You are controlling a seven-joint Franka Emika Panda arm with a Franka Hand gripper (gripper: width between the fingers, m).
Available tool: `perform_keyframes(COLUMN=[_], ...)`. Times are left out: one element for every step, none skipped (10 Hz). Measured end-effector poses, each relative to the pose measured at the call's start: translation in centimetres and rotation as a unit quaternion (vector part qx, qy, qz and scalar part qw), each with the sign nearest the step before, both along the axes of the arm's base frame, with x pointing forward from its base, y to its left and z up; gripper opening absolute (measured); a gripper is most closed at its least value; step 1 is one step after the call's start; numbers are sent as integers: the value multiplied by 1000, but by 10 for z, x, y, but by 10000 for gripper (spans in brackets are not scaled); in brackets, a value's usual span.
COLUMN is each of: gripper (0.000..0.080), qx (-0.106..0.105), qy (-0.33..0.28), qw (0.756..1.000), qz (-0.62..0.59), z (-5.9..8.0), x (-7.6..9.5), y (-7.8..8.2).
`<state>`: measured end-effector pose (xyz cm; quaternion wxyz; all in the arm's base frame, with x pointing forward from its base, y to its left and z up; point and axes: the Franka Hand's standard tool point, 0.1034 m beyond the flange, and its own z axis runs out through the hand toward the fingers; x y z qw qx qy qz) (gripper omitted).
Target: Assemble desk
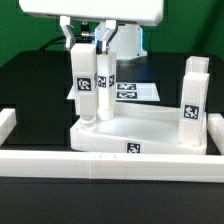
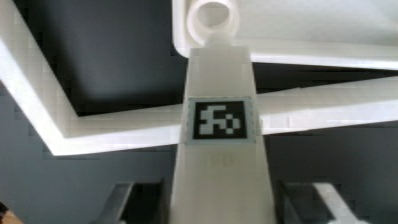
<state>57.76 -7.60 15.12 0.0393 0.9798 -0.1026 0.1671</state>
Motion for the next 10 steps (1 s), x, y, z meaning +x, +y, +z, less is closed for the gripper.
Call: perform_keyframes(gripper=[290,290,290,290,290,290,290,290,290,290], qx=[-9,-25,-33,-35,-35,-35,-35,-33,-30,-24], qy=[-1,-7,-16,-12,-12,-12,-12,-13,-13,-12], qw=[1000,999,998,998,998,998,998,998,998,999], qz=[16,43,52,56,55,56,55,52,50,44], z=[0,-3,-4,-4,-4,-5,-5,-5,-6,-6], x=[1,-1,-3,-4,-4,-4,-4,-7,-13,-19], y=[1,5,6,2,2,2,2,2,3,3])
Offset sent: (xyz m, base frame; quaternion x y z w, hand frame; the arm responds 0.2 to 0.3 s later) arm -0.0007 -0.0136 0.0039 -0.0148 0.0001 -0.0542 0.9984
